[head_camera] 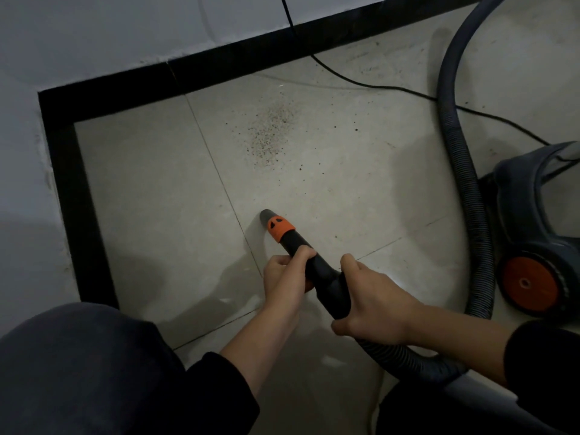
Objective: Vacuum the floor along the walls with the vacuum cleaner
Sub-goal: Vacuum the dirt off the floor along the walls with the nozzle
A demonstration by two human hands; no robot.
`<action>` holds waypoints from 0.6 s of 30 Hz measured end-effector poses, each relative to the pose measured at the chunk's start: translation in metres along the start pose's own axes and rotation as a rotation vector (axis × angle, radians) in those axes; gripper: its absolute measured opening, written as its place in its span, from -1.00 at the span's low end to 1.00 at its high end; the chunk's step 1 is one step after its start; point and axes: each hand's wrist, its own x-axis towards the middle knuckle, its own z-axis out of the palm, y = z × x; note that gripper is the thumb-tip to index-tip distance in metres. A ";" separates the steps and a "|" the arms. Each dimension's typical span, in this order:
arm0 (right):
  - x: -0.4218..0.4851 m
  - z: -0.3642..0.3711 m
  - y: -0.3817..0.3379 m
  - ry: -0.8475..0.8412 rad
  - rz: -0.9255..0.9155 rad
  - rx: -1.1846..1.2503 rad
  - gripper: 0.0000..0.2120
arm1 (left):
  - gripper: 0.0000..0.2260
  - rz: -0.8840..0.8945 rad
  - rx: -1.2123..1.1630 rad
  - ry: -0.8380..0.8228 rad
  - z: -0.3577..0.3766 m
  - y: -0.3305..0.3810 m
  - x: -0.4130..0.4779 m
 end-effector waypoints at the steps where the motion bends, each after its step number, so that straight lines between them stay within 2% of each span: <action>1: -0.001 -0.001 0.000 0.000 0.007 0.000 -0.45 | -0.68 0.002 0.003 -0.011 0.001 0.000 0.000; 18: -0.006 -0.020 -0.002 0.043 0.082 -0.015 -0.44 | -0.68 -0.015 -0.032 -0.234 0.004 0.015 -0.003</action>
